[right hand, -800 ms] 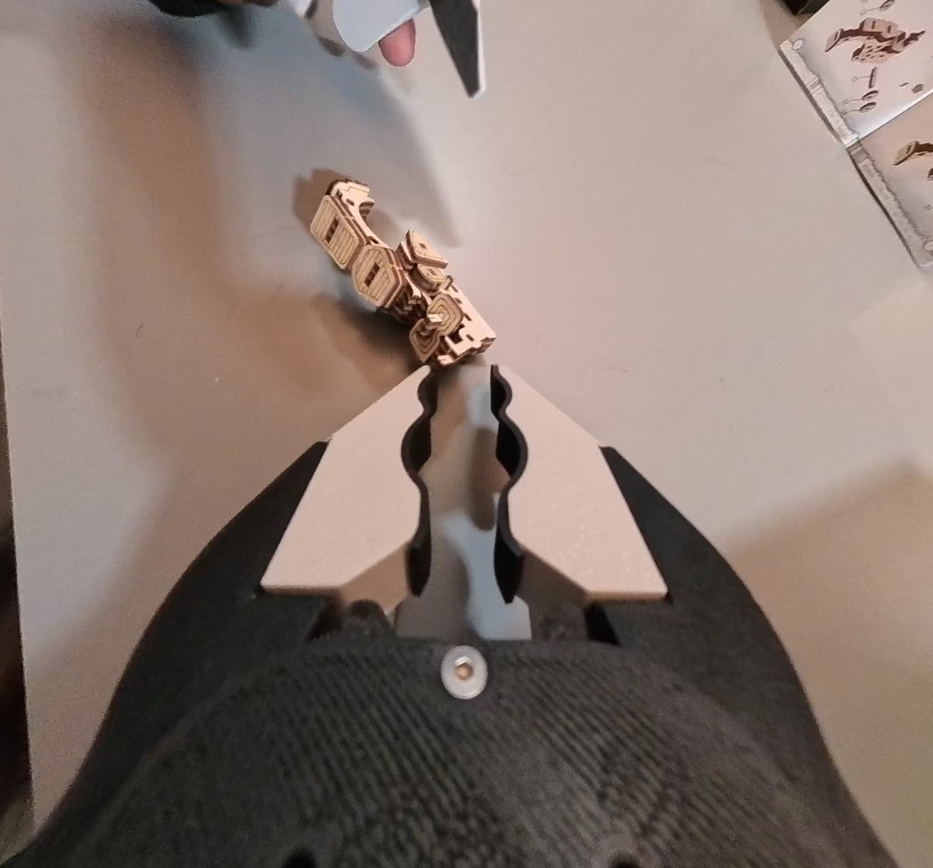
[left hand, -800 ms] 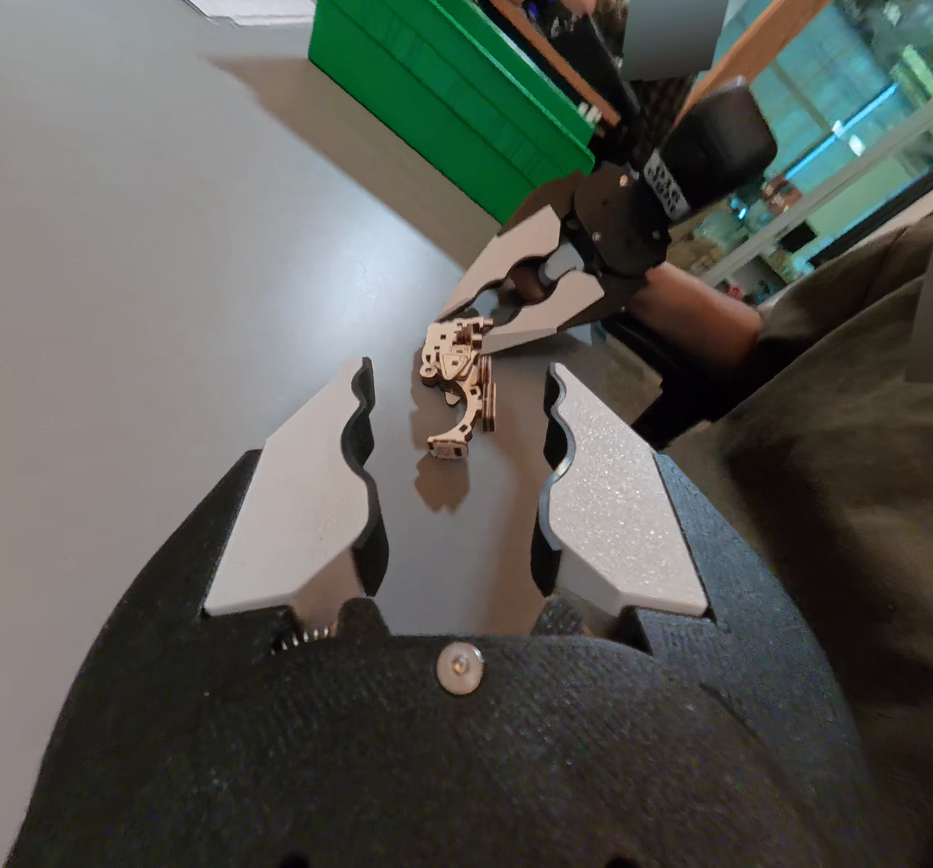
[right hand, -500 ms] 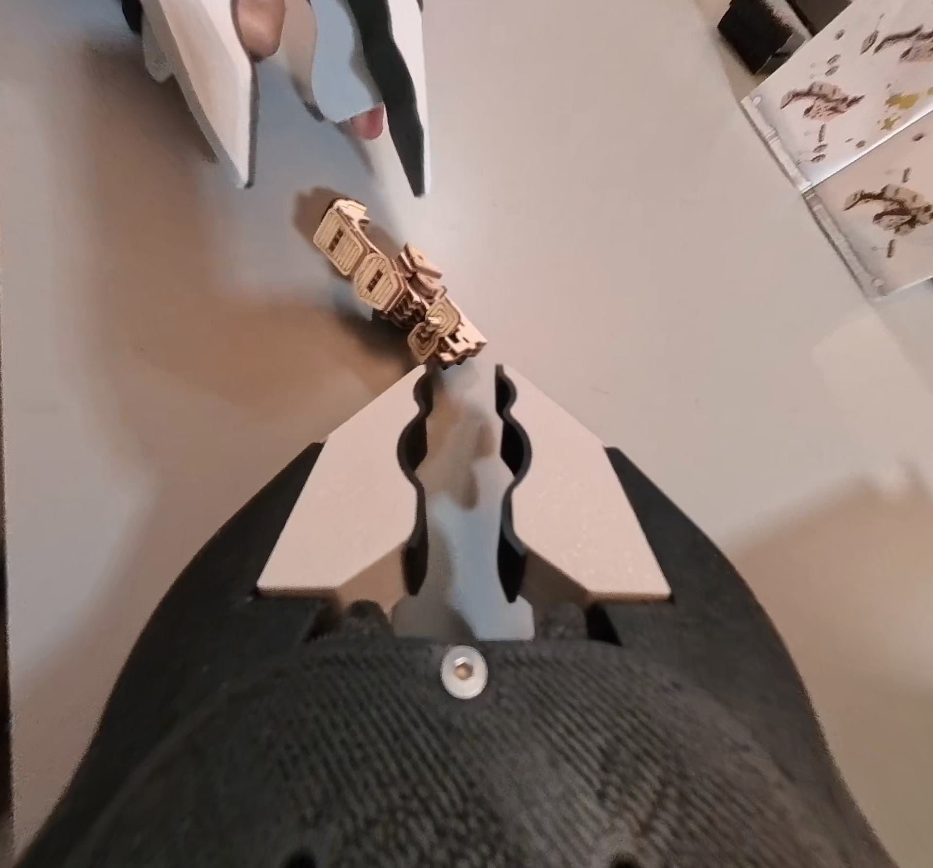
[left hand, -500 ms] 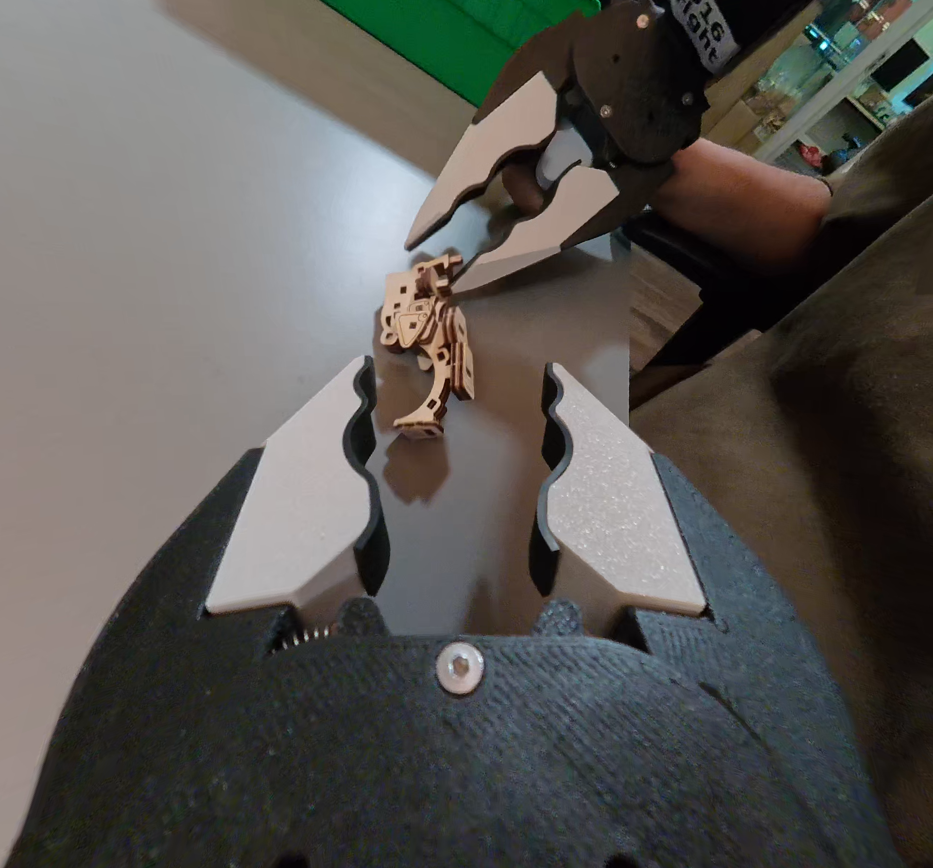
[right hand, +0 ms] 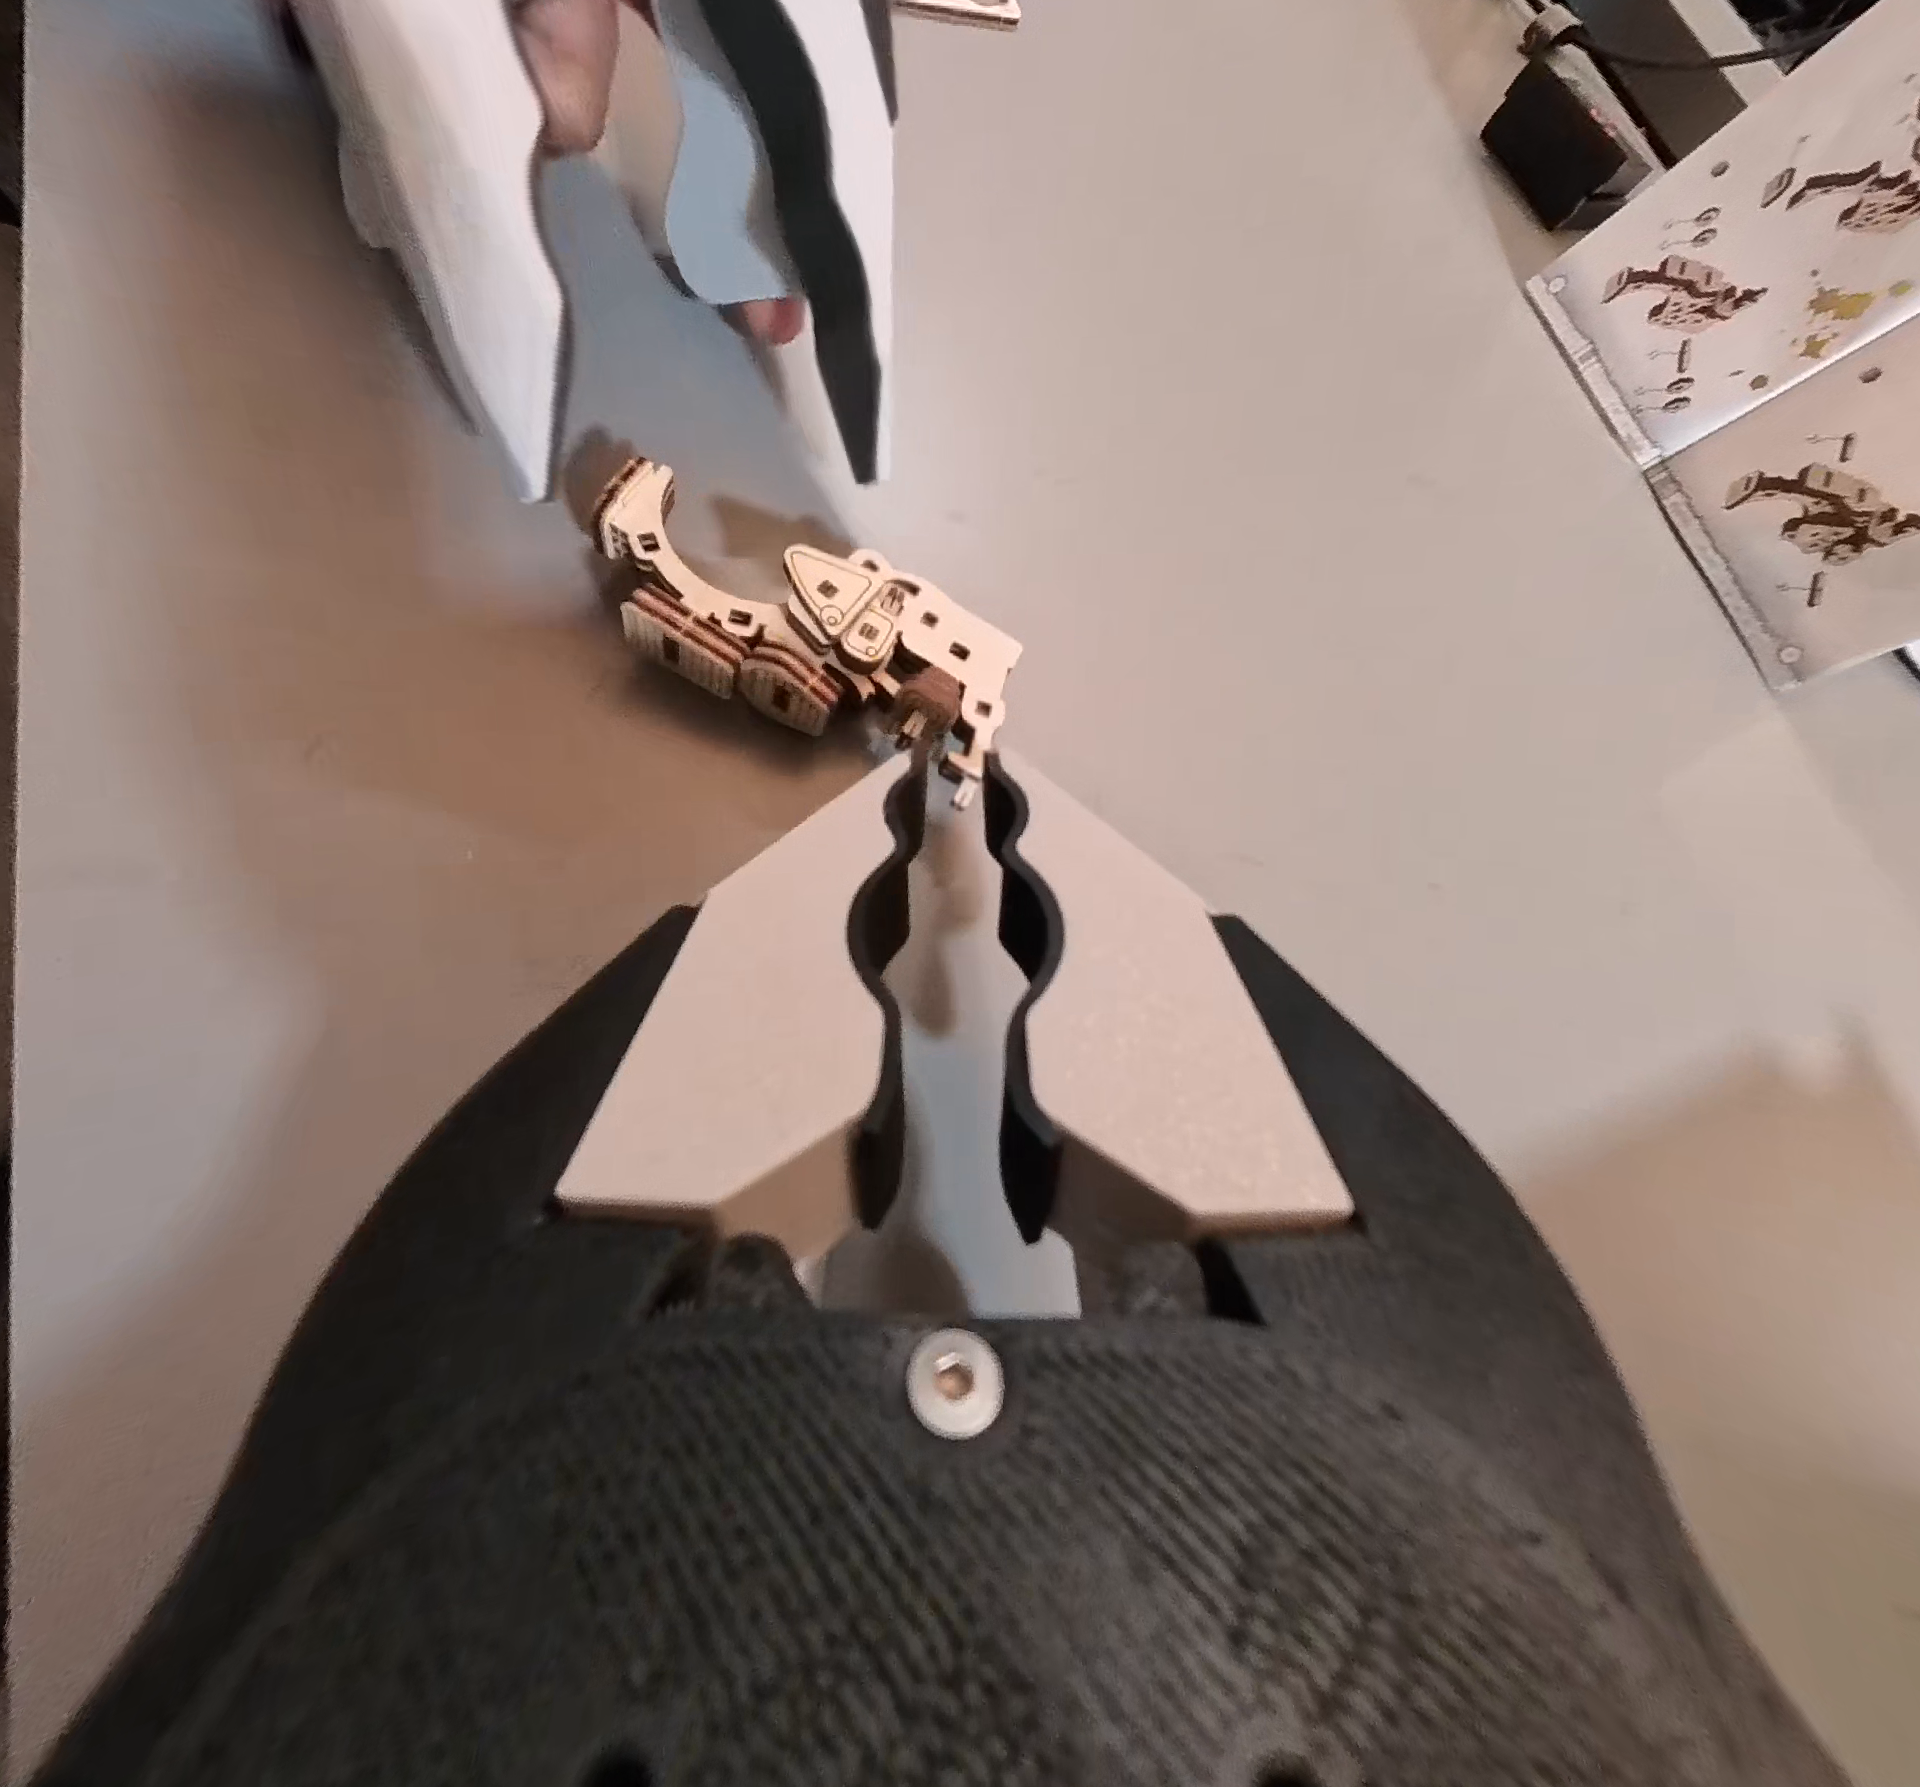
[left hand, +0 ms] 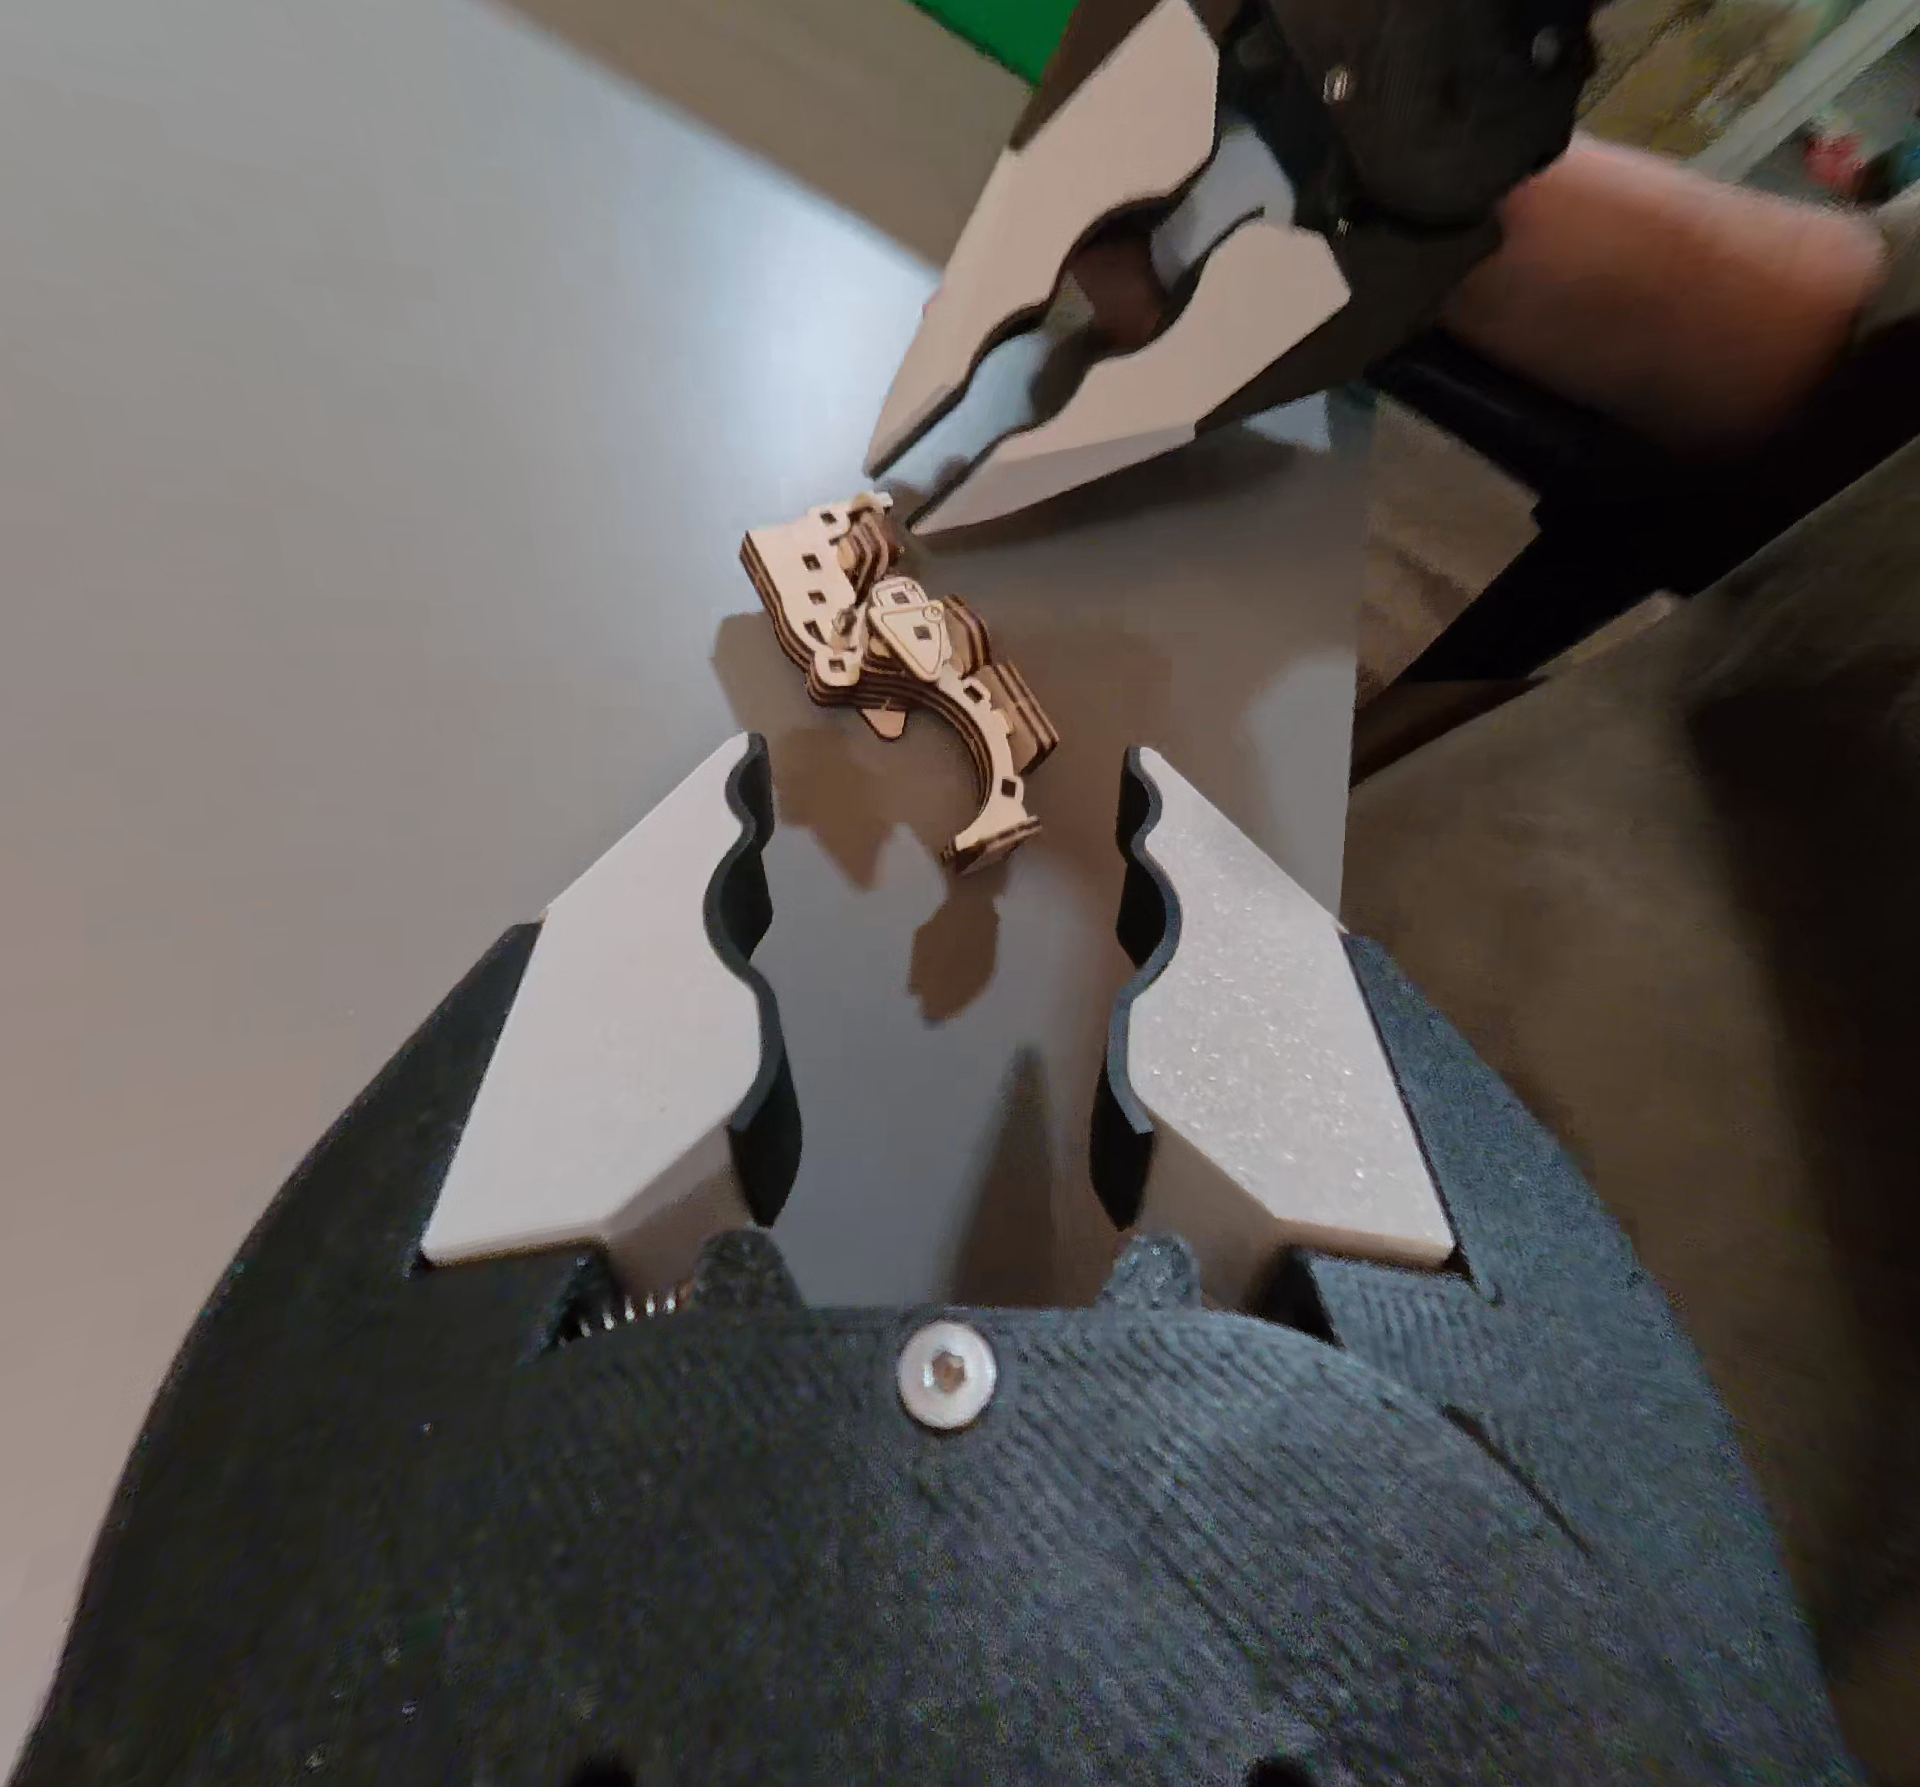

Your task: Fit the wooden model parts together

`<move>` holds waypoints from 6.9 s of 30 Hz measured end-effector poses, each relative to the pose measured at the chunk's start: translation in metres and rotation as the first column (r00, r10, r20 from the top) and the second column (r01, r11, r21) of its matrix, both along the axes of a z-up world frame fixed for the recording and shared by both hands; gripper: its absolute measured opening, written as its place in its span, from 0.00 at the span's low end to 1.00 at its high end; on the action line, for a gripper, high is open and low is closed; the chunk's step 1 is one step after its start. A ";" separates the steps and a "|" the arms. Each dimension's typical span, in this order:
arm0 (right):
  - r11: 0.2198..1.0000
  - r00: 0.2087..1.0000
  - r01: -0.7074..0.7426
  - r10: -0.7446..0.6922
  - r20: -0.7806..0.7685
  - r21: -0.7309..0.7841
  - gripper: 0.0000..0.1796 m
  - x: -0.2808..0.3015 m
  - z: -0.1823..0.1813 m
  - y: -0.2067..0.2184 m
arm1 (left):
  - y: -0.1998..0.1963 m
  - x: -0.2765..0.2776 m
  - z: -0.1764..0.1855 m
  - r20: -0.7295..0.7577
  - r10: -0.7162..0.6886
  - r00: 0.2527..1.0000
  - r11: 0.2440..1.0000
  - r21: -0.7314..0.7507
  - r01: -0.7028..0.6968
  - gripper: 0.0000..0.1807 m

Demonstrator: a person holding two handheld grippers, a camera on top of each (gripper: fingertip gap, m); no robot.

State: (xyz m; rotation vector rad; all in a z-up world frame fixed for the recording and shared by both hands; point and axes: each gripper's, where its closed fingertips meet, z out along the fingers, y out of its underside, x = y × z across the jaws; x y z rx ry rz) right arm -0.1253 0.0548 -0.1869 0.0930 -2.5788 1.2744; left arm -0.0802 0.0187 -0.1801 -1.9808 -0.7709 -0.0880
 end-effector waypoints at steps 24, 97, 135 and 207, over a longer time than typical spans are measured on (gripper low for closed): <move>0.999 0.999 0.032 -0.030 0.037 -0.045 0.10 -0.003 0.008 0.005 | 0.015 0.007 0.007 0.108 0.008 0.994 0.993 0.115 -0.020 0.10; 0.906 0.983 -0.185 0.170 0.074 0.382 0.04 -0.021 0.010 0.017 | -0.013 -0.030 0.007 0.163 0.200 0.966 0.958 0.176 -0.228 0.27; 0.942 0.986 -0.139 0.104 0.127 0.304 0.00 -0.002 0.006 0.016 | -0.005 -0.025 0.002 0.203 0.169 0.965 0.965 0.165 -0.204 0.25; 0.998 0.998 0.056 -0.057 0.021 0.034 0.07 0.031 -0.010 -0.053 | -0.026 -0.040 0.018 0.219 0.239 0.946 0.913 0.282 -0.296 0.25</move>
